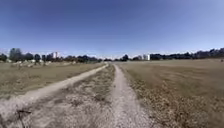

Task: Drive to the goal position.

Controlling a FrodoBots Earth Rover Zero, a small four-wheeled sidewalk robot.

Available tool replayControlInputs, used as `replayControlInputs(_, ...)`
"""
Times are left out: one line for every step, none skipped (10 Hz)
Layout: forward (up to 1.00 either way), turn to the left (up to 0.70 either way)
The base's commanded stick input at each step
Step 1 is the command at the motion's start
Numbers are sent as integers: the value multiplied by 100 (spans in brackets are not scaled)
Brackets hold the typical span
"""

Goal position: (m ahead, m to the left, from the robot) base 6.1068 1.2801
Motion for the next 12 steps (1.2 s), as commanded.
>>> replayControlInputs(69,6)
replayControlInputs(69,6)
replayControlInputs(69,6)
replayControlInputs(69,6)
replayControlInputs(69,6)
replayControlInputs(69,6)
replayControlInputs(69,6)
replayControlInputs(69,6)
replayControlInputs(69,6)
replayControlInputs(69,6)
replayControlInputs(69,6)
replayControlInputs(69,-33)
